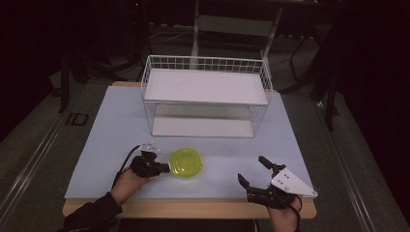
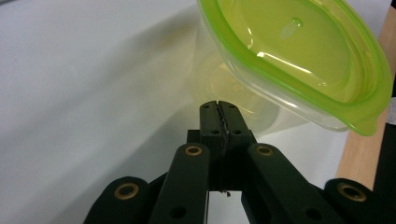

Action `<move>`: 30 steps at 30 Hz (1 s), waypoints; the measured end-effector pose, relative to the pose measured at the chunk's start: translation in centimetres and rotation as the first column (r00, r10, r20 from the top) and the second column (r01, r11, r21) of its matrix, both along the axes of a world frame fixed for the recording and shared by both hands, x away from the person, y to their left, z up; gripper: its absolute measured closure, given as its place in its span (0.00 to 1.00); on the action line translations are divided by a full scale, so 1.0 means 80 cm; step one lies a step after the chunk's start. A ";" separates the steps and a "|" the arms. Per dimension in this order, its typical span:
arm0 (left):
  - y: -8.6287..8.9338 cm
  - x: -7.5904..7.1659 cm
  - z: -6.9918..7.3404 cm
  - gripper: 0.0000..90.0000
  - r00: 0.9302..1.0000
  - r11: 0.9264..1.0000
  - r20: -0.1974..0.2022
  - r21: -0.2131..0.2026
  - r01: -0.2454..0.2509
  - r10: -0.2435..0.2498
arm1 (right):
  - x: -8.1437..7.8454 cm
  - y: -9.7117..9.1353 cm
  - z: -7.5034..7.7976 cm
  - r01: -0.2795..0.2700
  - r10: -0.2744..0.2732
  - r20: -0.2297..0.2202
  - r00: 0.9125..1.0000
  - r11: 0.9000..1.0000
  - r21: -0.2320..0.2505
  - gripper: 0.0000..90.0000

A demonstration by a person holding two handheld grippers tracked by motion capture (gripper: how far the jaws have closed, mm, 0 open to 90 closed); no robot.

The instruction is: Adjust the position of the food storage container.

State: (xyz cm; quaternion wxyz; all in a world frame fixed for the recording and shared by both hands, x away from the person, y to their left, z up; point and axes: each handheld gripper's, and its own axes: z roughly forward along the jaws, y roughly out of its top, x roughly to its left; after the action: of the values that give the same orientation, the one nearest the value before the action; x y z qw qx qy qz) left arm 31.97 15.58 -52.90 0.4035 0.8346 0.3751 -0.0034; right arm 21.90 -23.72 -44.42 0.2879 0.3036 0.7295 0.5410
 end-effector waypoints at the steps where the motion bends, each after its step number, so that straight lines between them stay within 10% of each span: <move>1: -0.003 0.002 0.000 1.00 1.000 1.000 -0.003 -0.001 0.003 -0.003 | 0.000 0.000 0.000 0.001 -0.001 0.000 1.000 1.000 0.000 0.16; 17: -0.047 0.012 -0.008 1.00 0.998 0.998 -0.017 -0.015 0.058 -0.058 | 0.000 -0.001 -0.001 0.000 0.000 -0.003 1.000 1.000 -0.001 0.15; 30: -0.009 0.006 0.018 1.00 0.999 1.000 0.039 0.003 0.012 -0.012 | 0.002 0.000 -0.001 0.004 -0.004 -0.011 1.000 1.000 -0.006 0.15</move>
State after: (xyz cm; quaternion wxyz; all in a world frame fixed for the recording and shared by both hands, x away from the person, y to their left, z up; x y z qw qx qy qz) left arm 32.46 14.85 -51.47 0.4097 0.8372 0.3620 0.0108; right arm 22.06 -23.73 -44.52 0.2859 0.3070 0.7322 0.5365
